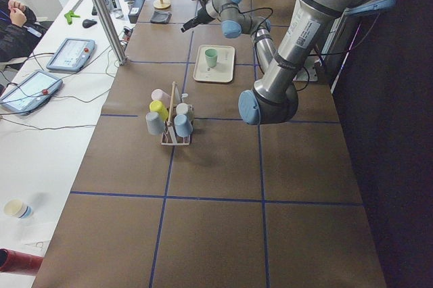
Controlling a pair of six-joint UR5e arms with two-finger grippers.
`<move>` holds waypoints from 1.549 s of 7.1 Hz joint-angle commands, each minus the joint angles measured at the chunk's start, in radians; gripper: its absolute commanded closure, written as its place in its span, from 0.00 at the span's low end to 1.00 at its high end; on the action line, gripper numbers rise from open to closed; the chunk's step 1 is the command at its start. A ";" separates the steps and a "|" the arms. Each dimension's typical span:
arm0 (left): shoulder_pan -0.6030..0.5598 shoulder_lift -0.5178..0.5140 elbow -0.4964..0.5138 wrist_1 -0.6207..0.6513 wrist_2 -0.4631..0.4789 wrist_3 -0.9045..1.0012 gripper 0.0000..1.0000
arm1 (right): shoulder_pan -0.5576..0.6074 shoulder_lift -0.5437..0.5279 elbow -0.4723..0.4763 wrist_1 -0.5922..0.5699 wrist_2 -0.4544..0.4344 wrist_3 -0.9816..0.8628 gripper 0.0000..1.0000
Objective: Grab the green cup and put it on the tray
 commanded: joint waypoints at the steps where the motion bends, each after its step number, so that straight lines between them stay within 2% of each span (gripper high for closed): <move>1: -0.288 0.058 -0.020 0.145 -0.420 0.033 0.00 | 0.013 0.001 0.001 0.000 0.006 -0.001 0.00; 2: -0.397 0.101 -0.020 0.166 -0.524 0.165 0.00 | 0.016 0.001 0.001 0.000 0.007 -0.001 0.00; 5: -0.618 0.112 -0.003 0.499 -0.615 0.386 0.00 | 0.018 0.001 0.005 0.000 0.010 -0.001 0.00; 6: -0.693 0.156 0.025 0.553 -0.739 0.503 0.00 | 0.021 0.001 0.004 0.000 0.020 -0.001 0.00; 7: -0.758 0.215 0.055 0.565 -0.752 0.580 0.00 | 0.036 -0.001 0.002 0.000 0.056 -0.001 0.00; 9: -0.853 0.288 0.178 0.568 -0.773 0.731 0.00 | 0.055 -0.005 0.001 0.000 0.064 -0.004 0.00; 10: -0.875 0.306 0.259 0.565 -0.804 0.737 0.00 | 0.059 -0.009 0.001 0.000 0.067 -0.004 0.00; 11: -0.877 0.376 0.307 0.556 -0.806 0.731 0.00 | 0.067 -0.010 0.001 0.000 0.069 -0.005 0.00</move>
